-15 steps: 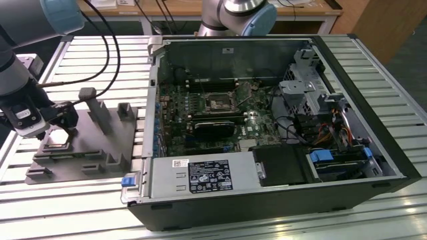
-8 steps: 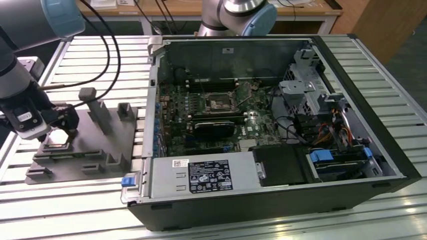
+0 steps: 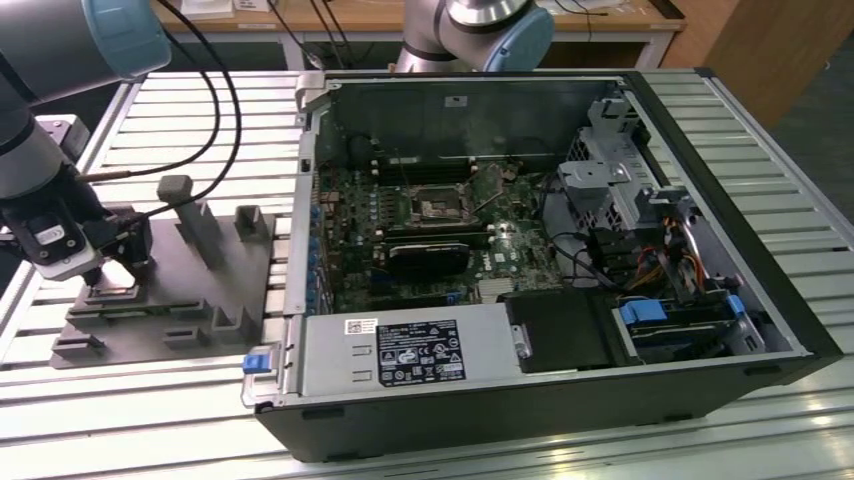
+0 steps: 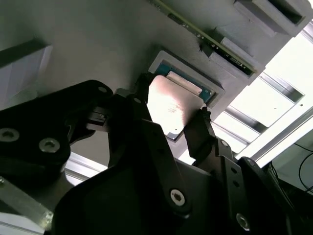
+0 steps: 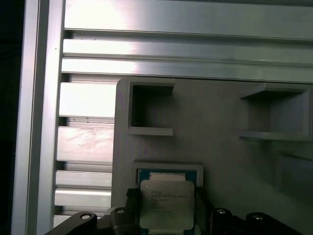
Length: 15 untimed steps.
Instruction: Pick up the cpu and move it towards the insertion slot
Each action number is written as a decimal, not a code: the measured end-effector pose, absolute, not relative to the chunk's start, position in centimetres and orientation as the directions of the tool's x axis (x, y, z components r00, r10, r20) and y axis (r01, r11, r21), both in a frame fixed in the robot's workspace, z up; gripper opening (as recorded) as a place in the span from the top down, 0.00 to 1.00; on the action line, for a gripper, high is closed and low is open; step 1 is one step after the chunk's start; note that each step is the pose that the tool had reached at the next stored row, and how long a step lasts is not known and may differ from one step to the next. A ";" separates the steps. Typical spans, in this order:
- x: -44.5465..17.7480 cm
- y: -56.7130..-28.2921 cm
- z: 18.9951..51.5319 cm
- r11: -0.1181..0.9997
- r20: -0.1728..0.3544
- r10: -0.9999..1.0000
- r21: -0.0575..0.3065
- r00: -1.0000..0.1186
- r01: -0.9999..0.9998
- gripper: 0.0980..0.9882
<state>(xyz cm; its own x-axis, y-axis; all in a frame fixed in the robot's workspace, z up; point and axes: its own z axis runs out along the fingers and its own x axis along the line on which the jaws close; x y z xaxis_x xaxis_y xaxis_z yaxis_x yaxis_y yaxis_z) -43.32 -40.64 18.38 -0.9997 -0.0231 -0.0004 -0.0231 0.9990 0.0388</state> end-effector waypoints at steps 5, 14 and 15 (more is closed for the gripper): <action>-43.3 -40.6 18.7 0.999 -0.001 -0.023 0.039 -1.000 -0.023 0.50; -43.3 -40.6 19.9 0.999 -0.001 -0.023 0.039 -1.000 -0.023 0.50; -43.3 -40.6 20.0 0.999 -0.001 -0.023 0.039 -1.000 -0.023 0.50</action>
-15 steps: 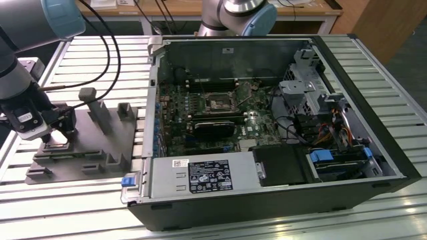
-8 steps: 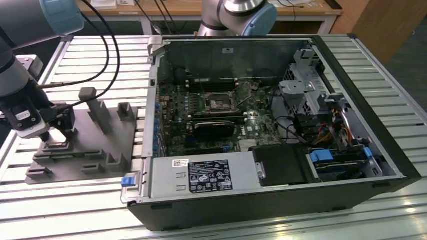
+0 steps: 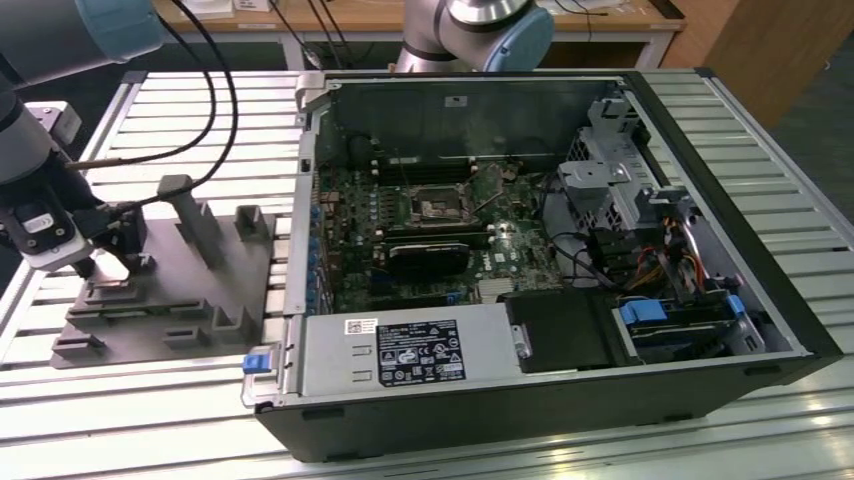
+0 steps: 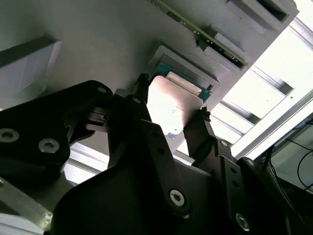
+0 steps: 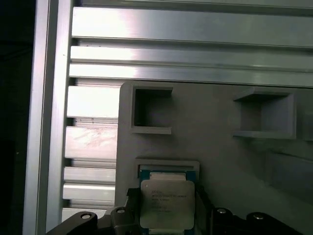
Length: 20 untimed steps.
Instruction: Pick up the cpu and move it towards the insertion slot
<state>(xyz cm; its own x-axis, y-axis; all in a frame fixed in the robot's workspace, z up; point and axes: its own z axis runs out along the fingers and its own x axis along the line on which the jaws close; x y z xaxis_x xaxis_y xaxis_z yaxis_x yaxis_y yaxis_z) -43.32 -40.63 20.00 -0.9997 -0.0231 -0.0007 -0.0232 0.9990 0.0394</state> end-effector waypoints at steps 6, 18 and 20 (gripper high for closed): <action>-43.3 -40.6 20.4 0.999 -0.001 -0.023 0.039 -1.000 -0.023 0.50; -43.3 -40.6 21.3 0.999 -0.001 -0.023 0.045 -1.000 -0.023 0.50; -43.3 -40.6 21.4 0.999 -0.001 -0.023 0.045 -1.000 -0.023 0.50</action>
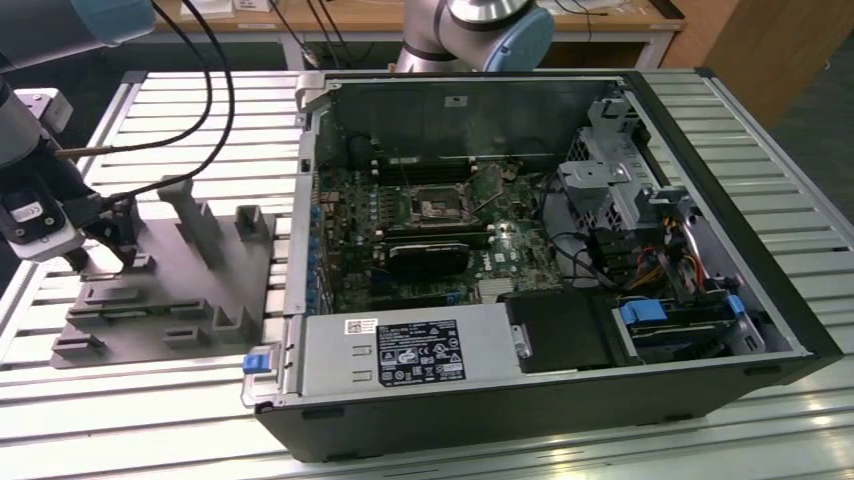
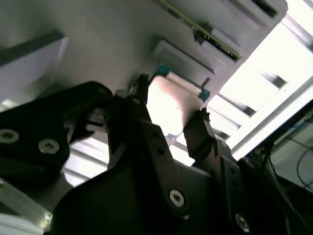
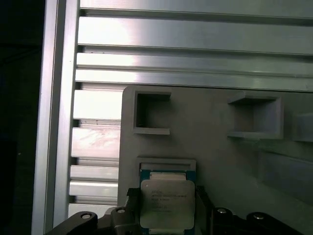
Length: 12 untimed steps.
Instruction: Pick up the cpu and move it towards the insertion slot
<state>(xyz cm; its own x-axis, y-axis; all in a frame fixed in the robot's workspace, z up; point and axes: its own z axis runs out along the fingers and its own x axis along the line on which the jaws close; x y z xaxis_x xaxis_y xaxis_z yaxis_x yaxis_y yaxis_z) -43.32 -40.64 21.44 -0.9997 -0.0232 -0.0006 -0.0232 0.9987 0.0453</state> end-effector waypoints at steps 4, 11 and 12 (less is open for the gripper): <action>-43.3 -40.6 21.8 0.999 -0.001 -0.023 0.045 -1.000 -0.023 0.50; -43.3 -40.6 22.4 0.999 -0.001 -0.023 0.045 -1.000 -0.023 0.50; -43.3 -40.6 22.5 0.999 -0.001 -0.023 0.045 -1.000 -0.023 0.50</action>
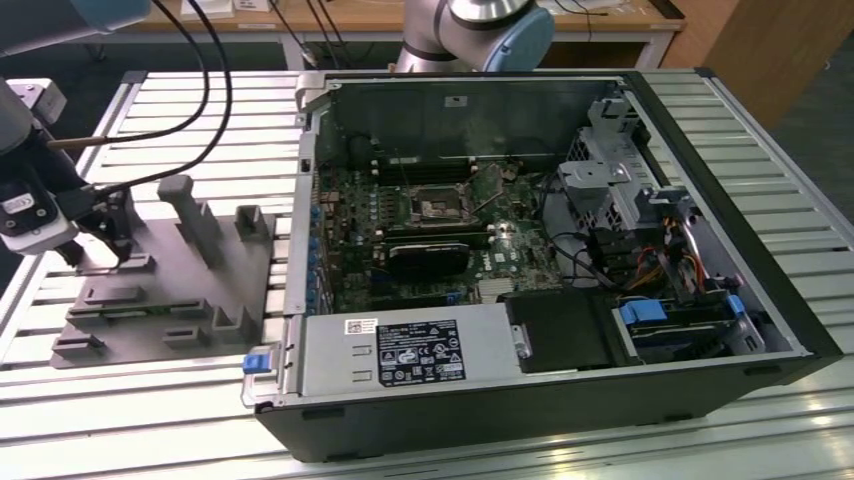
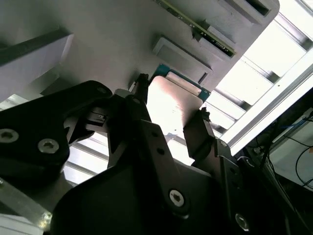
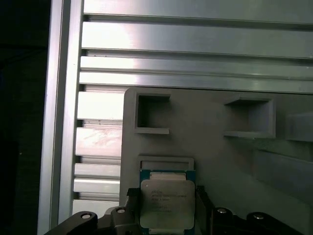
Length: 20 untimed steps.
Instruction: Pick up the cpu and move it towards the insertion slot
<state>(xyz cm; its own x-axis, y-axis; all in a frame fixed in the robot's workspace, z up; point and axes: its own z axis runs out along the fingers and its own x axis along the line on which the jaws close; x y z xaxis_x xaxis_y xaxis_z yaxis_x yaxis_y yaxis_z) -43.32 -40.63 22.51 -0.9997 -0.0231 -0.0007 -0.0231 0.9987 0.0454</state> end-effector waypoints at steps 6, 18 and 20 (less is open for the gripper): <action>-43.3 -40.6 23.0 0.999 -0.001 -0.023 0.045 -1.000 -0.023 0.50; -43.3 -40.6 23.5 0.999 -0.001 -0.023 0.046 -1.000 -0.023 0.50; -43.3 -40.6 23.6 0.999 -0.001 -0.023 0.045 -1.000 -0.023 0.50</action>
<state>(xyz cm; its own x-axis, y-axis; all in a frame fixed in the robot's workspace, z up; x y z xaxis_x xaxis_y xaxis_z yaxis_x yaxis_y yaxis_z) -43.32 -40.63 23.63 -0.9997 -0.0232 -0.0006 -0.0232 0.9987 0.0453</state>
